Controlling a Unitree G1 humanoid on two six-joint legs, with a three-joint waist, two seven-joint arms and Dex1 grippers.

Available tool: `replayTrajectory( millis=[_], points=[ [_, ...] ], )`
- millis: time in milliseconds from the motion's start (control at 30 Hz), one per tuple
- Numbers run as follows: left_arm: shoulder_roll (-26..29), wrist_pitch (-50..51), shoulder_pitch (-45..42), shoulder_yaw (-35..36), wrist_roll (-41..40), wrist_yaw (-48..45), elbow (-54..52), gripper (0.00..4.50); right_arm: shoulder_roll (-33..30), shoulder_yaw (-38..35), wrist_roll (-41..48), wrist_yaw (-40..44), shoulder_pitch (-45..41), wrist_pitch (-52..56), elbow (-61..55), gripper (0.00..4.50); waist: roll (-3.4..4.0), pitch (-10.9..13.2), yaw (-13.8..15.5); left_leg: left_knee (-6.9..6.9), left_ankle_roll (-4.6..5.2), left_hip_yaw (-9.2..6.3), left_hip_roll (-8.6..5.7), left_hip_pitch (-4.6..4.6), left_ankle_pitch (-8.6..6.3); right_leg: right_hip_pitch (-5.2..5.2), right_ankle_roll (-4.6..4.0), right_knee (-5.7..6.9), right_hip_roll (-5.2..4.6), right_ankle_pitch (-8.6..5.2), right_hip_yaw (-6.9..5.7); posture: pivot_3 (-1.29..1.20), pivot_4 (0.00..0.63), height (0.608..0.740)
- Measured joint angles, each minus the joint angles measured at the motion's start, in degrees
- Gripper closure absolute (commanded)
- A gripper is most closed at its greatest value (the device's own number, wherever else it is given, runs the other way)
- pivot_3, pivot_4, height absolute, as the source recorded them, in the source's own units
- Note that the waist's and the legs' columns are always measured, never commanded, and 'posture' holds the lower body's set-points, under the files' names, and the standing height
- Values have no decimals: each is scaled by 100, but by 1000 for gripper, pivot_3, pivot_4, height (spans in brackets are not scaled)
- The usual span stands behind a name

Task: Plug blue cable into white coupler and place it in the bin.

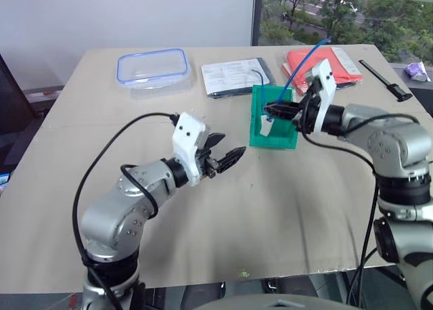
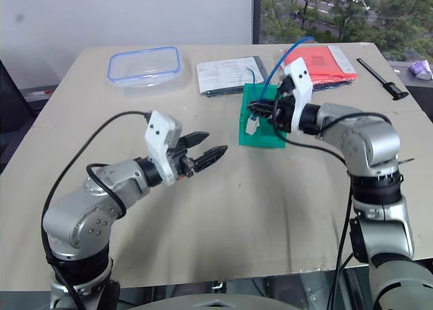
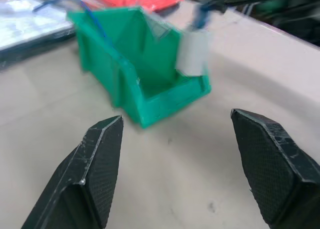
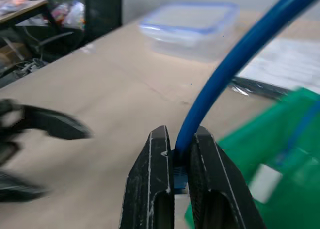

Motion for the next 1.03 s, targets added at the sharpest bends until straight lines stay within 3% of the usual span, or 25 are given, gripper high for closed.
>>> replayTrajectory(
  millis=[100, 233, 300, 333, 467, 567, 700, 733, 800, 933, 1033],
  points=[
    [-114, 450, -428, 151, -288, 239, 18, 969, 186, 192, -552, 118, -795, -645, 1783, 3009, -1, 1, -12, -5, -2, 7, 3, 6, 1, 0, 2, 2, 5, 0, 7, 0, 150, 737],
    [-63, 659, -551, 114, -405, 369, 85, 969, 343, 253, -1196, 229, -1380, -1571, 3531, 906, -3, 5, -11, -20, -30, 6, 8, -2, 15, -10, 14, 1, 3, -7, 6, 0, 150, 737],
    [23, 661, -579, 88, -401, 417, 105, 969, 346, 251, -1355, 248, -1471, -1810, 3855, 196, -1, 11, -2, -24, -32, 2, 14, -4, 15, -12, 15, 2, -1, -7, 4, 0, 150, 737],
    [53, 660, -586, 85, -390, 474, 115, 969, 328, 247, -1452, 274, -1484, -1927, 3945, 58, -1, 11, 0, -24, -32, 2, 15, -4, 16, -12, 15, 2, -4, -8, 4, 0, 150, 737],
    [77, 606, -555, 33, -337, 603, 125, 969, 7, 193, -1534, 414, -1288, -1984, 3506, 58, 1, 16, 20, -21, -33, 5, 9, -6, 16, -10, 15, 1, -18, -7, 4, 0, 150, 737],
    [367, 220, -69, 116, -107, 715, 21, 969, -562, -390, -1063, 786, 30, -1907, 1488, 58, 1, 15, 73, -20, -36, -7, 8, -9, 13, 2, 16, -15, -21, -8, 3, 0, 150, 737],
    [887, -617, 1099, 161, 289, 543, -239, 969, -596, -1292, -78, 1078, 1829, -1781, -551, 58, 2, 14, 45, -33, -41, -3, 16, 0, 10, 1, 17, -12, -22, -8, 10, 0, 150, 737],
    [974, -952, 1754, 212, 355, 385, -418, 456, -582, -1578, 172, 1194, 2545, -1903, -1132, 0, 5, 12, 38, -33, -52, -5, 21, 10, 2, 8, 22, -13, -24, -13, 13, 0, 150, 737],
    [955, -1536, 2645, 192, 440, 95, -439, 63, -588, -1796, 304, 1346, 3529, -2099, -1588, 0, 6, 15, 40, -27, -33, -8, 21, 6, -9, 1, 20, -4, -35, -13, 11, 0, 150, 737],
    [924, -2830, 3923, 136, 851, -288, -460, 63, -659, -1819, 170, 1745, 4952, -2641, -1733, 0, 10, 14, 44, -11, -27, -4, 16, 28, -11, 22, -12, 0, -62, -30, 12, 0, 150, 737],
    [865, -3596, 4412, 21, 1111, -534, -162, 63, -676, -1735, -157, 1998, 5426, -3266, -1467, 0, 18, 18, 30, 0, -26, 19, 12, 38, -10, 23, -27, 0, -70, -19, 13, 0, 150, 737]
  ],
)
